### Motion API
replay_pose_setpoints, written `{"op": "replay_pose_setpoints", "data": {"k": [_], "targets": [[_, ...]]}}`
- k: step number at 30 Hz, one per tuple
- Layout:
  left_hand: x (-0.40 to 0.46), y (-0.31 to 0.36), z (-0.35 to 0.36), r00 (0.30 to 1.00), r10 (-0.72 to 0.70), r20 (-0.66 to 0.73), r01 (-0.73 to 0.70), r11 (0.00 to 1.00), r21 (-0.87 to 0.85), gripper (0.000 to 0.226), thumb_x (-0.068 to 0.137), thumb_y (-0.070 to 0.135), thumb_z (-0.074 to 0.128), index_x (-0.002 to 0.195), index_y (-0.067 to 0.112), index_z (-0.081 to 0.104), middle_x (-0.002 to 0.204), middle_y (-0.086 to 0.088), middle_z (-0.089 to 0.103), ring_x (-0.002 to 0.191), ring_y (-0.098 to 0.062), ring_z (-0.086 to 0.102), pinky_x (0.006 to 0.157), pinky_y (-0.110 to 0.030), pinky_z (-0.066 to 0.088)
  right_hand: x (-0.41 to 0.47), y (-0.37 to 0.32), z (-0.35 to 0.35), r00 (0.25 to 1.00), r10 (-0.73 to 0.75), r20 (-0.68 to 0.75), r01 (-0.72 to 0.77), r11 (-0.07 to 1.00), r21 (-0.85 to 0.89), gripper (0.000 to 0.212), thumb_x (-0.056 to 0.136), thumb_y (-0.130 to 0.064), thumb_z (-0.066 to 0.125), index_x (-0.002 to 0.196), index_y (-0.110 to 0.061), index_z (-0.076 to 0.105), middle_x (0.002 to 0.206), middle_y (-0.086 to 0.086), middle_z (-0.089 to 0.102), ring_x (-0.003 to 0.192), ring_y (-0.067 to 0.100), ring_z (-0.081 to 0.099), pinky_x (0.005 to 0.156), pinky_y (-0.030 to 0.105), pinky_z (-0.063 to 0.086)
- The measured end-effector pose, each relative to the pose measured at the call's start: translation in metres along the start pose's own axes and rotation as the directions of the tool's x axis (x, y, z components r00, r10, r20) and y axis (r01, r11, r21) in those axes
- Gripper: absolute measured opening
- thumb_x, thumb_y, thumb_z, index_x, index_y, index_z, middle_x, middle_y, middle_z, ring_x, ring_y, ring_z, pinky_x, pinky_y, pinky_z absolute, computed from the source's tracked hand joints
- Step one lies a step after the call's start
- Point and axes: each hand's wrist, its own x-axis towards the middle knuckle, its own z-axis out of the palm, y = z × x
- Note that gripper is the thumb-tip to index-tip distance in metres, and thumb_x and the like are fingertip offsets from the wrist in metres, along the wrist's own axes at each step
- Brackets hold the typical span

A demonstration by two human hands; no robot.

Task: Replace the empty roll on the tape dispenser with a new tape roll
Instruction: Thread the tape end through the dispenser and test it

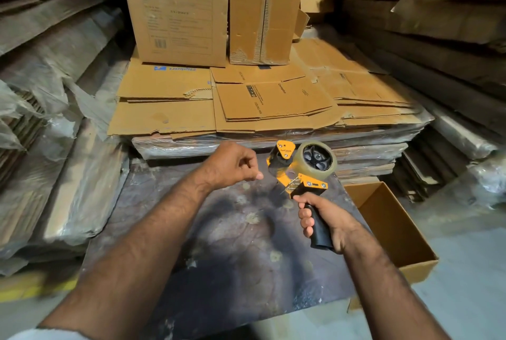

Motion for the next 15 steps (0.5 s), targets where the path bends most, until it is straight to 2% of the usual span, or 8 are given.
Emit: {"op": "replay_pose_setpoints", "data": {"k": [3, 5, 9, 13, 15], "targets": [[-0.003, 0.005, 0.016, 0.998, 0.014, -0.054, -0.014, 1.0, -0.006, 0.02, 0.075, 0.02, 0.09, 0.074, 0.009, 0.074, 0.072, -0.003, 0.077, 0.057, -0.003, 0.059, 0.058, -0.011, 0.048, -0.002, -0.004, -0.005, 0.999, -0.024, -0.021, 0.024, 1.0, -0.012, 0.03, 0.088, -0.021, 0.068, 0.064, -0.02, 0.05, 0.054, -0.005, 0.042, 0.038, 0.009, 0.037, 0.035, 0.019, 0.033], [-0.003, 0.003, 0.017, 0.998, 0.003, -0.066, -0.005, 1.0, -0.018, 0.019, 0.075, 0.02, 0.089, 0.074, 0.01, 0.074, 0.07, -0.003, 0.077, 0.058, -0.005, 0.064, 0.059, -0.013, 0.05, -0.003, -0.002, -0.009, 0.999, -0.027, -0.027, 0.027, 0.999, -0.025, 0.03, 0.088, -0.02, 0.068, 0.063, -0.02, 0.051, 0.054, -0.005, 0.043, 0.038, 0.009, 0.038, 0.035, 0.019, 0.034], [0.002, 0.003, 0.004, 0.997, -0.032, -0.07, 0.028, 0.998, -0.055, 0.017, 0.077, 0.019, 0.087, 0.079, 0.009, 0.074, 0.068, -0.002, 0.077, 0.065, -0.011, 0.076, 0.068, -0.029, 0.064, -0.01, 0.004, -0.009, 1.0, -0.006, -0.017, 0.004, 0.998, -0.068, 0.028, 0.087, -0.021, 0.07, 0.065, -0.019, 0.052, 0.056, -0.003, 0.044, 0.04, 0.01, 0.038, 0.035, 0.02, 0.035], [0.014, 0.013, -0.016, 0.997, -0.052, -0.053, 0.05, 0.998, -0.038, 0.023, 0.072, 0.019, 0.09, 0.08, 0.004, 0.074, 0.071, -0.007, 0.076, 0.057, -0.017, 0.075, 0.055, -0.026, 0.061, -0.02, 0.002, -0.008, 1.0, 0.005, 0.025, -0.002, 0.99, -0.142, 0.027, 0.084, -0.022, 0.073, 0.065, -0.019, 0.054, 0.058, -0.002, 0.044, 0.041, 0.01, 0.038, 0.037, 0.021, 0.035], [0.02, 0.017, -0.026, 0.986, -0.057, -0.159, 0.063, 0.997, 0.035, 0.024, 0.074, 0.024, 0.087, 0.08, 0.007, 0.072, 0.075, -0.005, 0.074, 0.052, -0.013, 0.072, 0.05, -0.021, 0.058, -0.028, 0.001, -0.009, 0.999, 0.018, 0.047, -0.008, 0.981, -0.194, 0.026, 0.083, -0.021, 0.074, 0.065, -0.019, 0.056, 0.058, -0.001, 0.045, 0.042, 0.011, 0.038, 0.037, 0.021, 0.036]]}}
